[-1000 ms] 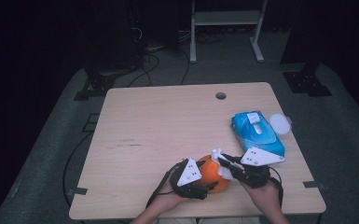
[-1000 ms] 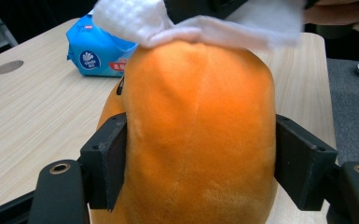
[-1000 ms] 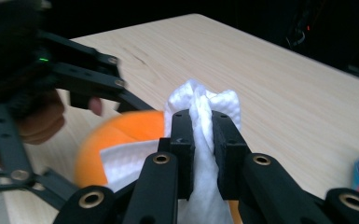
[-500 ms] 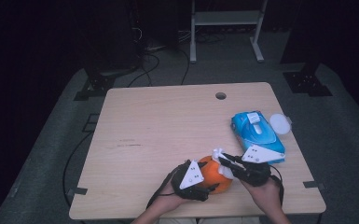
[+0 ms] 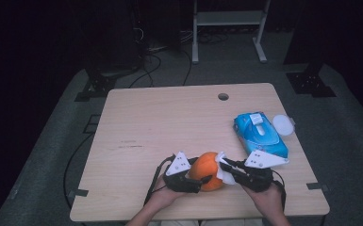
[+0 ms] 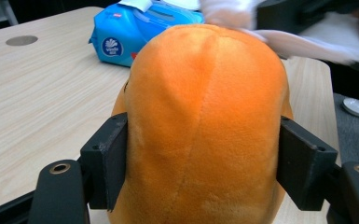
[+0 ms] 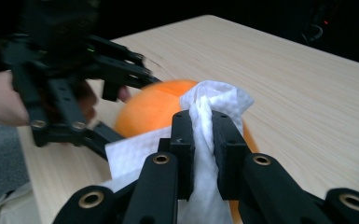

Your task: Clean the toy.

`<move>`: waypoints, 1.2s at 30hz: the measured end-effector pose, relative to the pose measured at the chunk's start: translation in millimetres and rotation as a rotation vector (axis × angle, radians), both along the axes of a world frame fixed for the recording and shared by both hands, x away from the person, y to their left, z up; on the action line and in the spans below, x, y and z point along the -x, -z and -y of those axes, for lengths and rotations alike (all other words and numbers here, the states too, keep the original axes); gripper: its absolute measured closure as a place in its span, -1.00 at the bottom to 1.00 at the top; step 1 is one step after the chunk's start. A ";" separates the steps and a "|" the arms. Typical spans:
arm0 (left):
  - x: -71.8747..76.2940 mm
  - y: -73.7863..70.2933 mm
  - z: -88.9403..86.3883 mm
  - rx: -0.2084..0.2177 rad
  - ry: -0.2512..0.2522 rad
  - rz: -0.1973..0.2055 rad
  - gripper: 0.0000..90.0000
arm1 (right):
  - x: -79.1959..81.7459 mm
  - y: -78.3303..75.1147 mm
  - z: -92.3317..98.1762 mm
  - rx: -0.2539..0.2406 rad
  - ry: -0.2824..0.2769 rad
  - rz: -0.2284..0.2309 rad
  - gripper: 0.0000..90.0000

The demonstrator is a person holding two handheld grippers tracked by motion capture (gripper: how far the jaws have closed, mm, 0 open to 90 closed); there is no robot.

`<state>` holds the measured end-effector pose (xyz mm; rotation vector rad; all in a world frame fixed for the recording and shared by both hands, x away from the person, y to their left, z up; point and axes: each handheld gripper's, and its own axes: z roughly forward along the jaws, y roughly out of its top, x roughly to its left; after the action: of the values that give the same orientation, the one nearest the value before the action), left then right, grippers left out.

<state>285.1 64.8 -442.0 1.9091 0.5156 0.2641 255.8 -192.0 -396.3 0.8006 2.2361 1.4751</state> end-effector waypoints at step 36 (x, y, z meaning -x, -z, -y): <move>-0.5 1.5 7.0 0.011 -0.006 0.004 -0.40 | -0.1 -0.1 -4.6 -0.031 -0.030 0.014 0.77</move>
<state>285.6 57.8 -443.5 1.8969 0.5194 0.2681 255.9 -187.4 -396.2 0.7669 2.2290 1.5274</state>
